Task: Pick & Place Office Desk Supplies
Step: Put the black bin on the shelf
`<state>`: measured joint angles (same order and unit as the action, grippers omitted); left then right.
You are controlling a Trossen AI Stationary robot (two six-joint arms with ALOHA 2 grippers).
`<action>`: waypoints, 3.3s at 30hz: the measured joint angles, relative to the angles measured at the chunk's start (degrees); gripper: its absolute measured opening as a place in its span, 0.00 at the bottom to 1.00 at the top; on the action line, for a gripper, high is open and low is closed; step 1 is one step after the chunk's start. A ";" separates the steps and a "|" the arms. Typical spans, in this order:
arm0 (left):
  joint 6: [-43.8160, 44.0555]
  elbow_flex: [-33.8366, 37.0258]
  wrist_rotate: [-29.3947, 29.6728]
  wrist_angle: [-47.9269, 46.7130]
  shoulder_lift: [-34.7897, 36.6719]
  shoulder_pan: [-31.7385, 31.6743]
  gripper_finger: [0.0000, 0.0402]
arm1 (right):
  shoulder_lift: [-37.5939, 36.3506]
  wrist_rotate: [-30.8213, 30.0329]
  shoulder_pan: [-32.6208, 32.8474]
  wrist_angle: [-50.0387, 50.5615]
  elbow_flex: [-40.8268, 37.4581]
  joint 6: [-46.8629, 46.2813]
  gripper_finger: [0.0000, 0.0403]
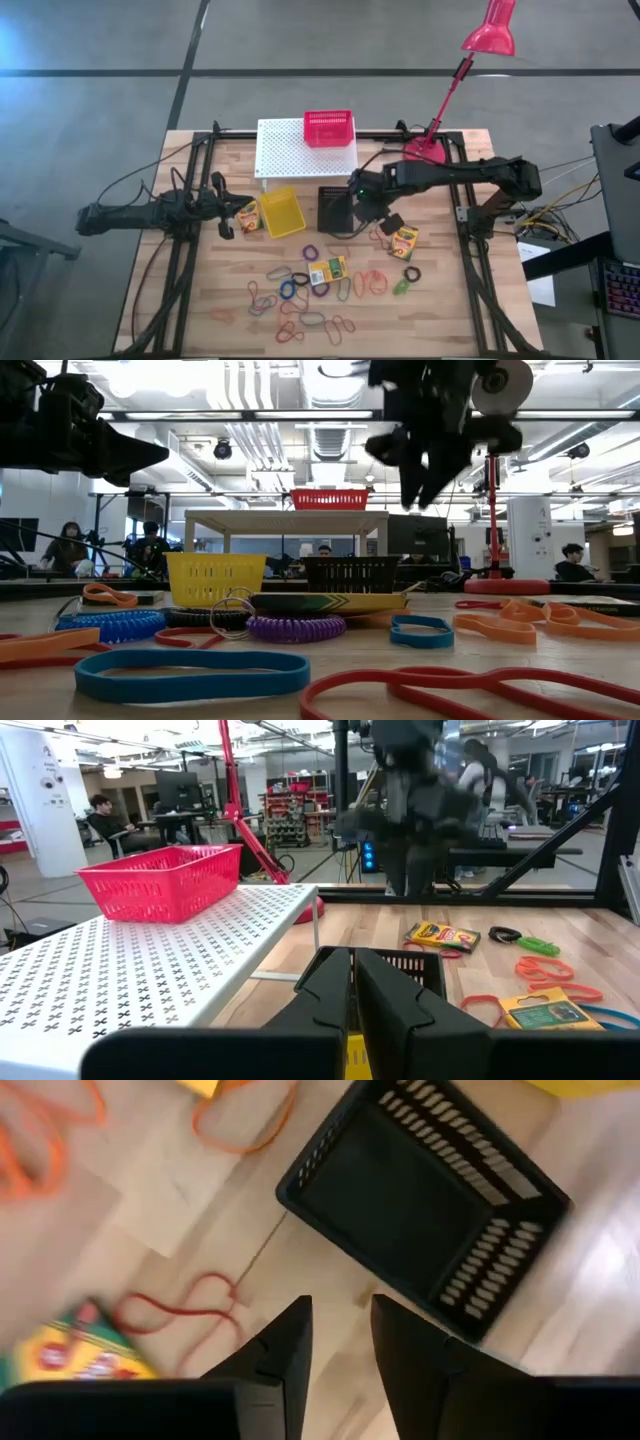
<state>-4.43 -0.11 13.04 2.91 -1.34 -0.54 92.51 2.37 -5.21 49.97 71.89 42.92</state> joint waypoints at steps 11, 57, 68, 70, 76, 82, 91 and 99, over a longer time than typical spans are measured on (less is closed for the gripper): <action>-0.01 0.01 0.00 0.04 0.00 -0.01 0.06 | 6.14 -6.92 0.07 -9.22 -2.24 18.61 0.38; -0.01 -0.01 0.00 0.00 0.00 -0.01 0.06 | 13.68 -22.31 3.49 17.05 41.37 -30.25 0.03; -0.01 -0.01 -0.02 -0.06 -0.11 0.00 0.06 | 22.16 -27.10 -0.74 23.75 45.37 -31.00 0.03; 0.01 -0.01 0.00 0.08 -0.38 -0.01 0.06 | 24.06 -29.13 -0.68 26.56 47.20 -31.69 0.03; 0.01 0.00 -0.09 0.02 -0.37 -0.01 0.06 | 30.01 -31.01 -0.70 33.84 54.22 -34.26 0.03; 0.00 0.01 -0.07 0.01 -0.39 -0.01 0.06 | 33.02 -31.03 -0.70 35.18 59.40 -33.97 0.06; 0.01 0.00 0.04 0.01 -0.39 0.01 0.06 | 32.81 -30.86 -0.70 34.56 61.94 -36.11 0.25; 0.00 0.00 0.04 0.00 -0.37 0.01 0.06 | 28.27 -29.32 -0.60 37.40 62.49 -38.50 0.33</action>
<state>-4.43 -0.11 13.08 2.91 -1.72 -0.54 120.77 -26.96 -5.81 87.37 134.39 4.42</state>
